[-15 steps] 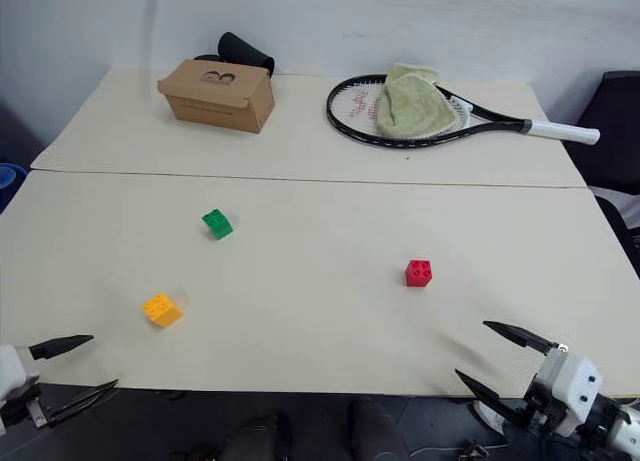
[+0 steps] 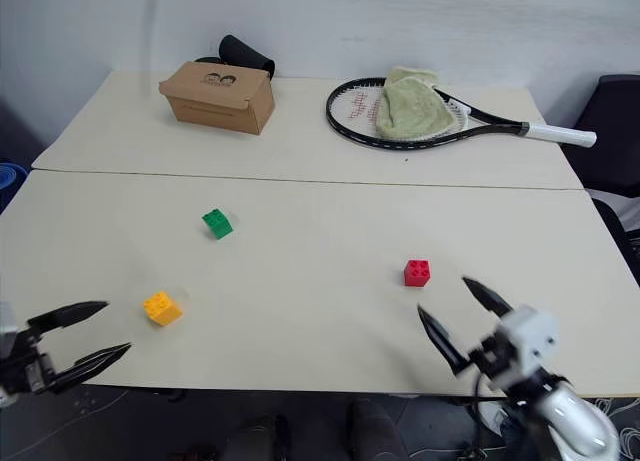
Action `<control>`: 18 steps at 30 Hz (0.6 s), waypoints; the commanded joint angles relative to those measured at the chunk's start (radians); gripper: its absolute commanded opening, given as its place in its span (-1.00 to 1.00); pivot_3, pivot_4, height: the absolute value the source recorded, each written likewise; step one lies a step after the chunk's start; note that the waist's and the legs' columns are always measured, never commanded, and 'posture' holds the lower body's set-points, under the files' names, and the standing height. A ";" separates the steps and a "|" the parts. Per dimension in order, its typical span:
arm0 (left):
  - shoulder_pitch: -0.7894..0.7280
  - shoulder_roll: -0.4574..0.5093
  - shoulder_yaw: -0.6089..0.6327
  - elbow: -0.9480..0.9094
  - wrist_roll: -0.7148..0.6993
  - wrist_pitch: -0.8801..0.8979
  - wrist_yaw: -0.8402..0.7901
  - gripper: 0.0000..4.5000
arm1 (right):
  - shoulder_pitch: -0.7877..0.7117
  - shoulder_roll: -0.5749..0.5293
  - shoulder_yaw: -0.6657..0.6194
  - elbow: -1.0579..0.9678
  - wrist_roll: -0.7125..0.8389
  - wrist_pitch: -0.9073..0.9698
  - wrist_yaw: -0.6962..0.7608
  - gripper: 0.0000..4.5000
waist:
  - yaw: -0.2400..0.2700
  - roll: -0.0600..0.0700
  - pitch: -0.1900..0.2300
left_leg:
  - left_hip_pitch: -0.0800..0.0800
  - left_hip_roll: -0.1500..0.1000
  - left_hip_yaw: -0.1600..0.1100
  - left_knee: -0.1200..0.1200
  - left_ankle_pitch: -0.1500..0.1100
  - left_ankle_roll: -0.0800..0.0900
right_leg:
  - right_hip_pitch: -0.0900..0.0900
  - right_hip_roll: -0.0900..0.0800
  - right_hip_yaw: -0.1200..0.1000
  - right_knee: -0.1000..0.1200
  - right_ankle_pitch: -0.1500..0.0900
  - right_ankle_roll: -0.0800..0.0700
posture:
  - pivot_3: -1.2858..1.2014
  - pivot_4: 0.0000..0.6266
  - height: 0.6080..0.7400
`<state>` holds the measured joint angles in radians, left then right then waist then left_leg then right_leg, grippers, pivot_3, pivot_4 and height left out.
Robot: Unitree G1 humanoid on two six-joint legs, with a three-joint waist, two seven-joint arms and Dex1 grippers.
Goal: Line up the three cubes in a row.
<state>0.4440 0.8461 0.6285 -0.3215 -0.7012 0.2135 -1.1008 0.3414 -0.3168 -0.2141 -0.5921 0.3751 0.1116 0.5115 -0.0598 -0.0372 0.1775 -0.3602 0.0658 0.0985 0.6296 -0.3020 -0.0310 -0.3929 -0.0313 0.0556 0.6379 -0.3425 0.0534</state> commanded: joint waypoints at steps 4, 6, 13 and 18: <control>-0.142 0.037 -0.166 -0.061 0.069 -0.010 -0.026 0.97 | -0.198 0.119 0.156 0.059 -0.186 0.166 -0.271 1.00 | -0.006 0.000 -0.001 | 0.000 0.000 0.001 0.000 0.002 0.000 | -0.002 0.001 0.001 0.004 0.000 0.000 | 0.03 -0.52 1.00; -0.186 0.035 -0.208 -0.062 0.087 -0.009 -0.021 0.97 | -0.252 0.143 0.187 0.108 -0.223 0.199 -0.313 1.00 | -0.006 0.000 -0.001 | 0.001 0.000 0.001 -0.001 0.003 0.002 | -0.003 0.002 0.001 0.006 0.002 0.004 | 0.03 -0.52 1.00; -0.228 0.028 -0.232 -0.065 0.102 -0.002 -0.013 0.97 | -0.338 0.186 0.185 0.203 -0.251 0.263 -0.393 1.00 | -0.008 0.000 -0.001 | -0.013 0.001 0.002 0.002 0.005 -0.002 | -0.020 0.006 0.002 0.012 0.002 0.006 | 0.03 -0.52 1.00; -0.217 0.032 -0.208 -0.068 0.100 0.002 -0.019 1.00 | -0.325 0.197 0.167 0.197 -0.231 0.278 -0.413 0.76 | -0.019 0.000 -0.001 | -0.011 0.001 0.002 0.003 0.005 0.000 | -0.019 0.006 0.002 0.016 0.001 0.008 | 0.03 -0.52 1.00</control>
<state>0.2184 0.8743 0.3879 -0.3680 -0.5991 0.2188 -1.1154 0.0113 -0.1294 -0.0241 -0.3795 0.1358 0.3951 0.1082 -0.0791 -0.0372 0.1766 -0.3710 0.0668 0.1008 0.6322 -0.2966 -0.0311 -0.4120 -0.0256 0.0580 0.6546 -0.3410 0.0612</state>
